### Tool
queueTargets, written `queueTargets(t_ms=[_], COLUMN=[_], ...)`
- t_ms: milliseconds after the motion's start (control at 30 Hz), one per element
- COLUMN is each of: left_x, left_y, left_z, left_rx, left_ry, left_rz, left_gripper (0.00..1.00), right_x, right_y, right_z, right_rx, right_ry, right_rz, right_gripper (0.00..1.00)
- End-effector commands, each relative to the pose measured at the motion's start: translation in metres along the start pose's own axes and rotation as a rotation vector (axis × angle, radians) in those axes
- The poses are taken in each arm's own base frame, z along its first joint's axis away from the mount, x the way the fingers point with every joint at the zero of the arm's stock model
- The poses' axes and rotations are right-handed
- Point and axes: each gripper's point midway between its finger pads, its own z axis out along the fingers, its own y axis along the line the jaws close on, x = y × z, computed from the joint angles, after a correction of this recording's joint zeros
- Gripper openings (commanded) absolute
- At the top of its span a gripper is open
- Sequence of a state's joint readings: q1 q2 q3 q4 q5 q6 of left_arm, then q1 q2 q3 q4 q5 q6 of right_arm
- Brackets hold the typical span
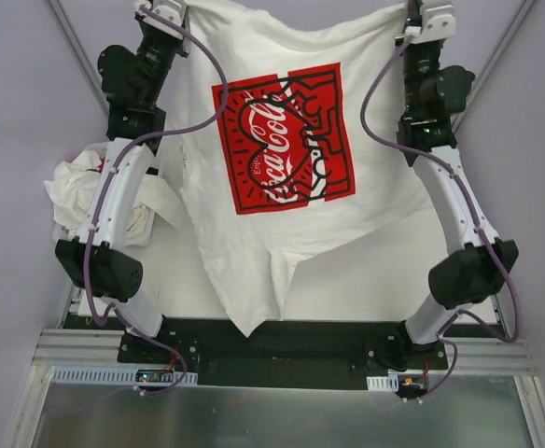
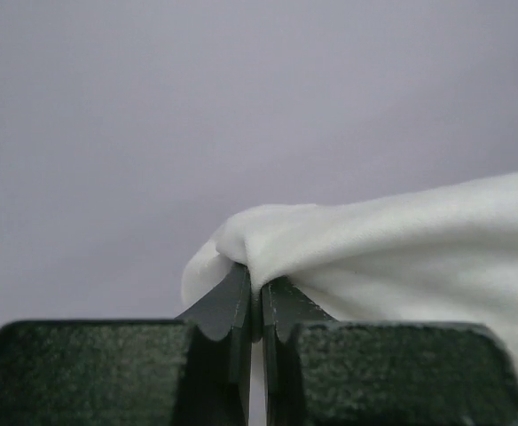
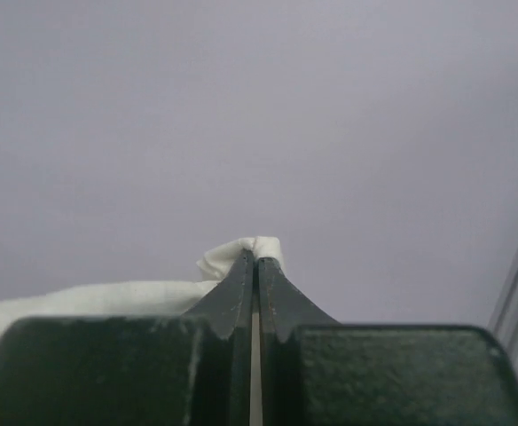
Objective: Fold and stack the t-shirts
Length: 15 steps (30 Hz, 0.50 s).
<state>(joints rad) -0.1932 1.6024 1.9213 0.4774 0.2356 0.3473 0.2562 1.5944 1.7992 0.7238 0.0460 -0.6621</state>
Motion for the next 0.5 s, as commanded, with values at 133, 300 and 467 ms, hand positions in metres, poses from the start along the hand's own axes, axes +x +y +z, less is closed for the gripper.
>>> queueTargets(t_ms=[133,300,467], left_x=[-0.083,-0.120,-0.167], left_y=[0.040,0.039,0.036], left_z=[-0.011,-0.035,-0.071], left_rx=[-0.077,-0.063,-0.047], left_ry=[-0.174,-0.202,-0.237], left_rz=[0.030,0.014,-0.028], left_gripper=[0.00,0.00,0.00], right_x=[-0.015,-0.054,-0.105], right_y=[-0.036,-0.048,-0.062], right_z=[0.011,-0.007,-0.038], right_rx=[0.080,0.084,0.083], right_ry=[-0.049,-0.066,-0.096], right_rz=[0.065,0.083,0.108], right_gripper=[0.01,0.01,0.01])
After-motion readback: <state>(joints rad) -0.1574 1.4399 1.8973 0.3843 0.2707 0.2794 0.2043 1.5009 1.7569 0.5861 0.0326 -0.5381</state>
